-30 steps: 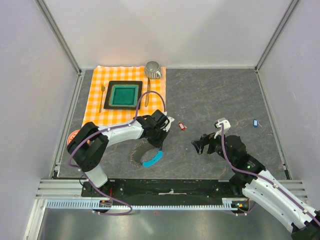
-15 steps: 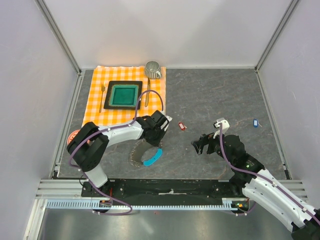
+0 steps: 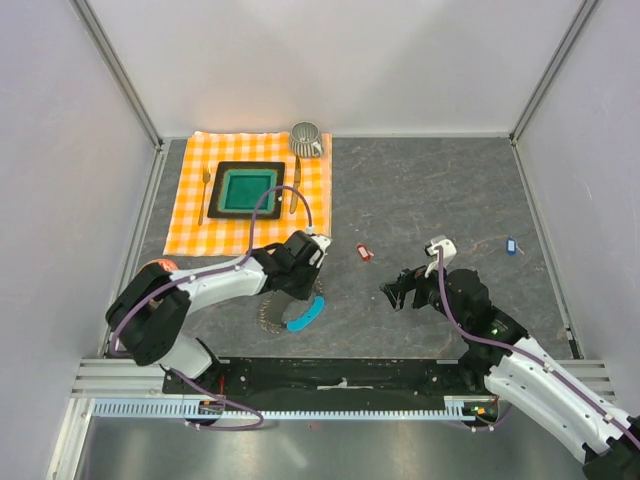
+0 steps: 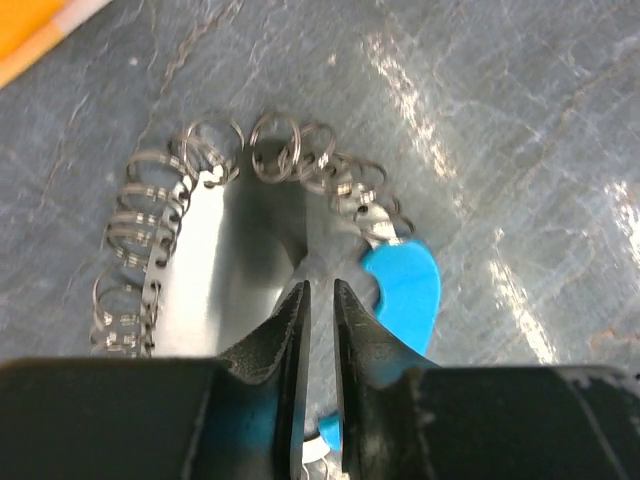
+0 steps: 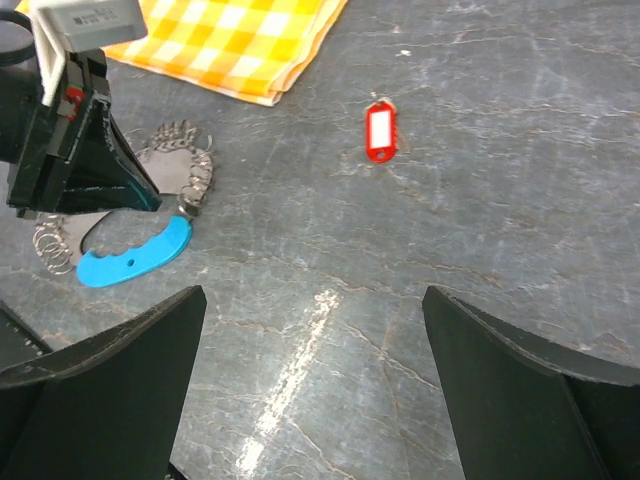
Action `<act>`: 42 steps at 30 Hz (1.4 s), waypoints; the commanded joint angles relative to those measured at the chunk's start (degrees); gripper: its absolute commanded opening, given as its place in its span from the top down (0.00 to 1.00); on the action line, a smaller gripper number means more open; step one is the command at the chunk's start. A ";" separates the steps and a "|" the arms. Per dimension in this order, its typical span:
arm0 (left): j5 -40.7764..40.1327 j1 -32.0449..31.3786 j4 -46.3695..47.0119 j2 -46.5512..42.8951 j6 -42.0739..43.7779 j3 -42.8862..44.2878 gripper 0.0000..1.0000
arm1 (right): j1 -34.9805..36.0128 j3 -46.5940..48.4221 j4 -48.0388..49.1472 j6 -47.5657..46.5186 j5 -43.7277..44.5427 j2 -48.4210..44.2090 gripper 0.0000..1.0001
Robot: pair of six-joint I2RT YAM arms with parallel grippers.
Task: Put the keys on the keyring
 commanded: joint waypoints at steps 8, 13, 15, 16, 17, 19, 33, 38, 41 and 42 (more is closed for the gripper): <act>-7.08 0.19 6.30 -24.09 -9.64 -9.05 0.63 | 1.67 4.56 12.13 -1.46 -14.64 17.80 0.04; -12.17 0.27 3.32 -36.04 -13.14 -10.90 0.41 | 7.73 10.26 12.49 -3.75 -10.44 28.36 0.15; -13.41 0.19 1.30 -41.30 -14.64 -10.81 0.30 | 11.42 13.07 12.40 -4.71 -6.39 33.64 0.21; -14.46 0.27 -0.45 -42.81 -15.17 -10.72 0.25 | 13.61 14.13 12.32 -4.80 -5.08 35.39 0.23; -14.56 0.19 -1.52 -44.65 -15.44 -10.64 0.21 | 14.59 15.10 12.40 -5.15 -3.24 38.89 0.26; -15.52 0.19 -4.06 -48.17 -16.49 -9.85 0.14 | 17.22 18.18 12.40 -5.33 -1.38 42.60 0.28; -18.51 0.10 -19.36 -59.17 -14.30 -2.90 0.10 | 23.83 34.61 6.52 -5.42 10.93 64.58 0.63; -20.44 0.19 -19.81 -60.58 -13.95 -3.08 0.10 | 23.91 37.17 5.02 -4.98 12.43 68.10 0.65; -20.88 0.19 -19.98 -61.11 -13.86 -3.25 0.10 | 23.91 38.22 4.67 -4.98 12.34 69.33 0.69; -20.89 0.27 -19.90 -61.20 -13.86 -3.34 0.10 | 23.91 38.57 4.58 -5.07 12.34 69.68 0.69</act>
